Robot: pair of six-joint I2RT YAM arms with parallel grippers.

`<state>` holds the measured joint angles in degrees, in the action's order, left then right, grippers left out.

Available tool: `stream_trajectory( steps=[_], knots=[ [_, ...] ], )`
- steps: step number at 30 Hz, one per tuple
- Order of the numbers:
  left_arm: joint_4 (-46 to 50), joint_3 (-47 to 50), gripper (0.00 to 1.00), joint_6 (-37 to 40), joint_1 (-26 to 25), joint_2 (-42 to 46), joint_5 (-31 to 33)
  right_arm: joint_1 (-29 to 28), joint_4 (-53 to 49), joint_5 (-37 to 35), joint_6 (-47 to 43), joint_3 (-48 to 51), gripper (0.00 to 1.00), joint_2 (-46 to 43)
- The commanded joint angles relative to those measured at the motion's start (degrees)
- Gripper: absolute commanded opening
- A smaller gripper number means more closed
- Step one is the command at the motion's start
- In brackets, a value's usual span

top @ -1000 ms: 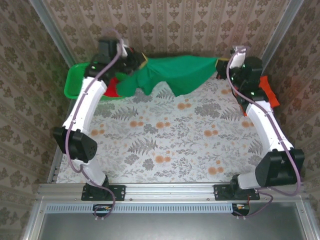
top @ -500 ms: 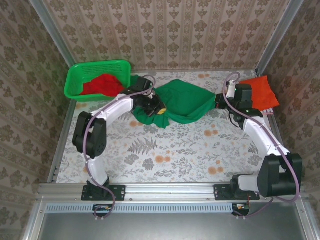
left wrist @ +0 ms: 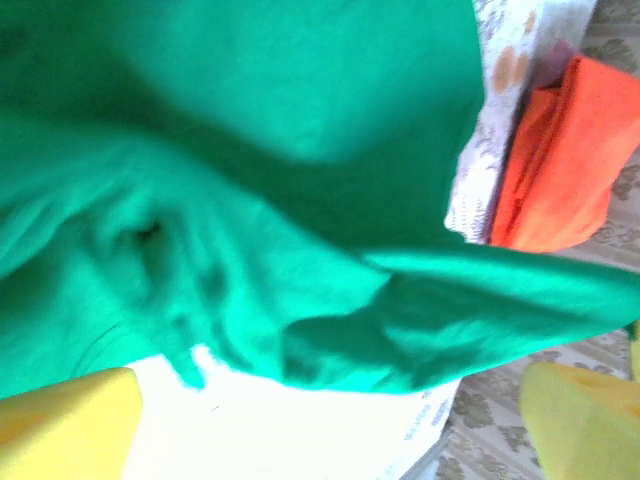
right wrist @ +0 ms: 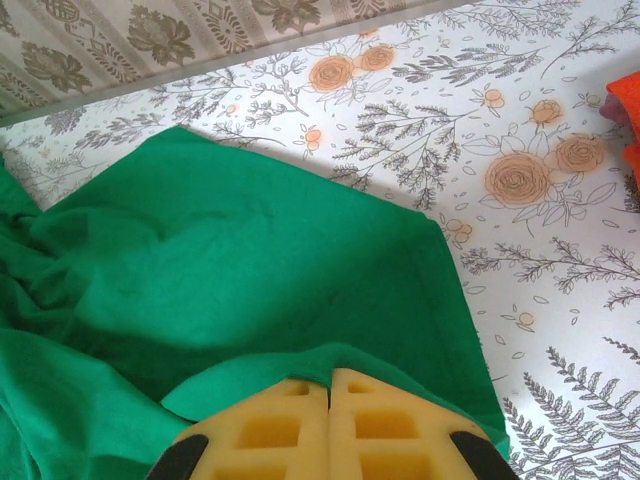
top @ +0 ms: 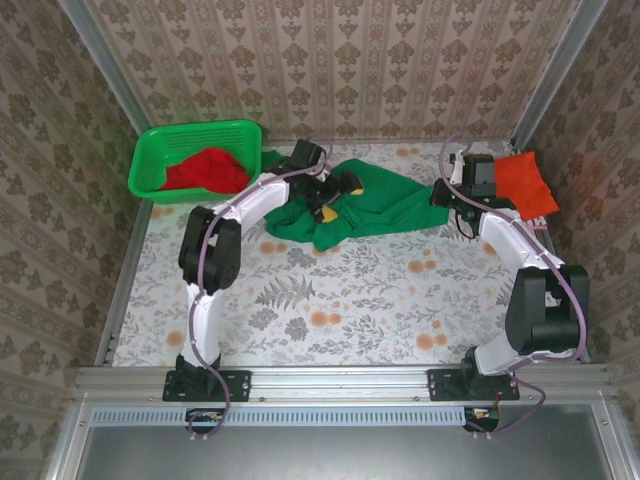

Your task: Fold and stack the t-shirts

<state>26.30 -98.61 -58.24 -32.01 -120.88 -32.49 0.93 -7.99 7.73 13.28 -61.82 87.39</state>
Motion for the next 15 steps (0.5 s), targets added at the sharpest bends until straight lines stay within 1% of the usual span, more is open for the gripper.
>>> stream_trajectory(
  steps=[1, 4, 6, 9, 10, 13, 15],
  knots=[
    [-1.31, 8.10, 1.00, 2.01, -0.68, 11.41, 6.33, 0.37, -0.65, -0.13, -0.09, -0.99, 0.00, 0.39],
    [-2.90, 18.27, 1.00, 2.70, -1.37, 19.58, 13.14, 0.43, -0.71, 0.27, 0.04, -0.33, 0.00, 0.32],
    [-4.94, 24.80, 1.00, 1.88, -1.39, 23.74, 15.76, 0.56, -0.46, 0.58, 0.33, 0.07, 0.00, 0.29],
    [-11.58, 34.10, 1.00, -0.52, -1.21, 27.17, 15.89, 0.66, 0.20, 1.45, 0.92, 0.48, 0.00, 0.47],
    [-13.91, 36.26, 0.98, -1.18, -1.21, 27.34, 15.54, 0.65, 0.23, 1.84, 1.11, 0.56, 0.00, 0.50],
    [-18.84, 39.45, 0.86, -2.02, -1.56, 26.04, 14.97, 0.65, 0.61, 3.00, 1.65, 1.12, 0.00, 0.58],
    [-21.65, 39.62, 0.77, -2.06, -1.74, 24.21, 13.93, 0.67, 0.61, 3.34, 1.68, 1.51, 0.00, 0.51]
  ],
)
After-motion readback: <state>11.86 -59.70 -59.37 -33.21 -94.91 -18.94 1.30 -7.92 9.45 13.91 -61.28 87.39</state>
